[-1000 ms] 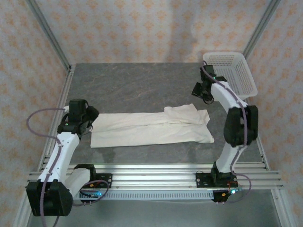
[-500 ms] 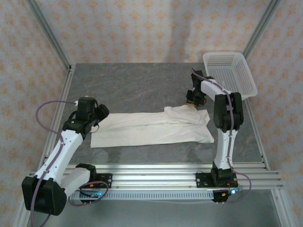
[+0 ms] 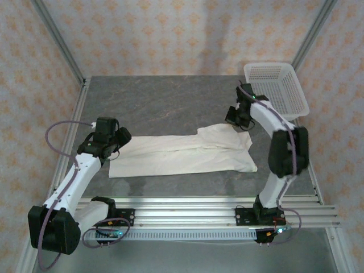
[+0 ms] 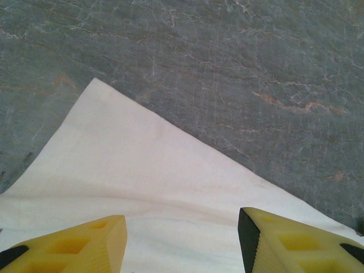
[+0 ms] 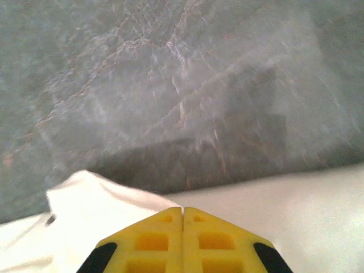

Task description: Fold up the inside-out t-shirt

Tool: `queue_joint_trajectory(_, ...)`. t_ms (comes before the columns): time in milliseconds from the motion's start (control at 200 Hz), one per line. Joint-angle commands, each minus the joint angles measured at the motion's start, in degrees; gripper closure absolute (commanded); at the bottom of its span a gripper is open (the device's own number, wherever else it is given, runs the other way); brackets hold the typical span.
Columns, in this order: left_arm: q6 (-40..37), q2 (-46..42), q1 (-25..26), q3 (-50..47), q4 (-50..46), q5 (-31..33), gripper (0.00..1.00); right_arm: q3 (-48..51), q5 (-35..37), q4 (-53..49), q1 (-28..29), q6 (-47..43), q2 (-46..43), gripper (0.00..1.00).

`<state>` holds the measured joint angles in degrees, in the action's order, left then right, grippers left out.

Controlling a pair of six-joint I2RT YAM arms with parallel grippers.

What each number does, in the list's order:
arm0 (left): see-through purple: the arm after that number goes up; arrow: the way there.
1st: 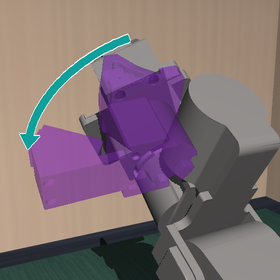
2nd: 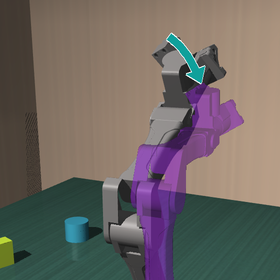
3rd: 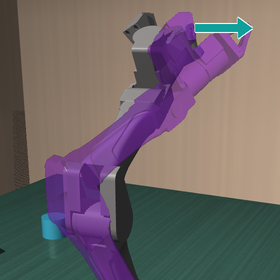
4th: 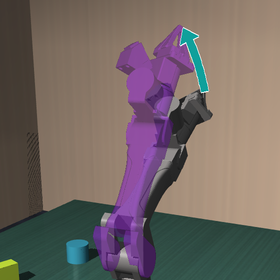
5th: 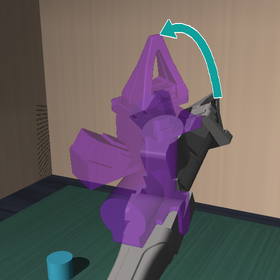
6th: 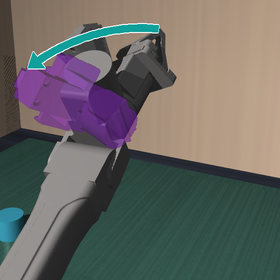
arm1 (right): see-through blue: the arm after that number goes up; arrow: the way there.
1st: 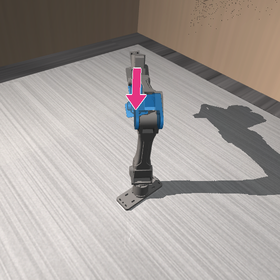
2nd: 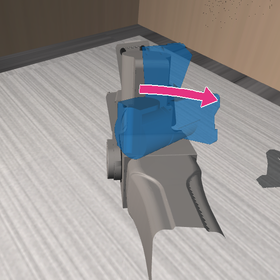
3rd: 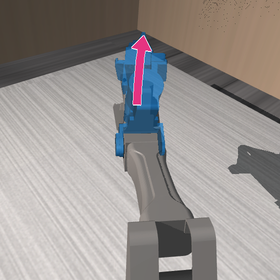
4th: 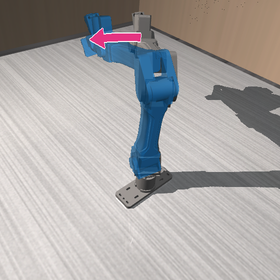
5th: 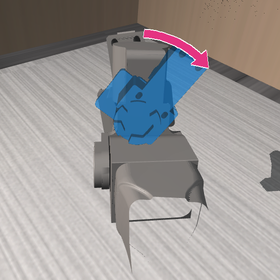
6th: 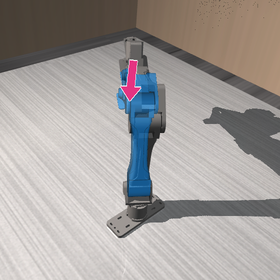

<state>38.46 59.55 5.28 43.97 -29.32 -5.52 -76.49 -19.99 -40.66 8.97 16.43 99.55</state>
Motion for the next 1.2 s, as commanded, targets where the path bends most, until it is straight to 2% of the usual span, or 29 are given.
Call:
queue_joint_trajectory(0, -0.76, 0.69, 0.34, 1.50, -0.87, 0.16, 0.45, 13.26, 0.15, 3.94, 0.61, 6.02, -11.72, 1.00)
queue_joint_trajectory(100, -0.80, 1.76, 0.60, 1.62, -0.39, 0.12, 0.45, 28.94, -1.20, 7.88, 1.80, 11.74, -23.99, 1.00)
queue_joint_trajectory(175, -0.75, 2.70, 0.87, 1.95, -0.54, 0.23, 0.45, 35.87, 0.92, 6.29, 1.99, 14.72, -31.23, 1.00)
queue_joint_trajectory(230, -0.54, 3.02, 1.17, 2.09, -0.56, 0.38, 0.45, 40.16, 1.45, 5.74, 2.00, 16.26, -36.59, 0.95)
queue_joint_trajectory(265, -0.42, 3.06, 1.42, 2.09, -0.50, 0.42, 0.45, 41.57, 1.45, 5.11, 2.01, 16.88, -38.88, 0.91)
queue_joint_trajectory(370, -0.18, 2.90, 2.24, 2.26, -1.27, 1.42, 0.45, 38.91, 1.35, 1.88, 2.00, 16.85, -42.84, 0.71)
queue_joint_trajectory(415, -0.14, 2.64, 2.60, 2.10, -1.44, 1.60, 0.45, 36.51, 1.04, 2.61, 2.01, 16.44, -43.06, 0.67)
queue_joint_trajectory(490, -0.05, 2.41, 3.28, 1.61, -1.13, 1.33, 0.45, 31.87, -1.74, 6.29, 2.32, 14.19, -39.89, 0.67)
queue_joint_trajectory(666, -1.19, 2.91, 5.19, 1.39, 1.05, -3.47, 0.45, 18.03, 0.43, 6.35, 9.46, 6.33, -20.47, 0.61)
queue_joint_trajectory(726, -1.28, 3.15, 5.90, 1.68, 1.21, -4.55, 0.45, 15.75, -1.48, 8.48, 9.66, 5.23, -15.06, 0.55)
queue_joint_trajectory(901, -1.54, 3.12, 7.00, 1.48, 0.36, -4.15, 0.45, 11.20, -7.38, 9.99, 10.28, 2.67, -2.53, 0.50)
queue_joint_trajectory(1036, -1.46, 3.27, 6.97, 0.82, 0.41, -3.41, 0.44, 11.18, -14.95, 11.67, 12.56, 4.41, -0.02, 0.53)
queue_joint_trajectory(1196, -1.63, 4.18, 7.07, 0.26, 0.28, -1.90, 0.44, 16.22, -17.10, 15.44, 14.39, 9.33, -3.89, 0.59)
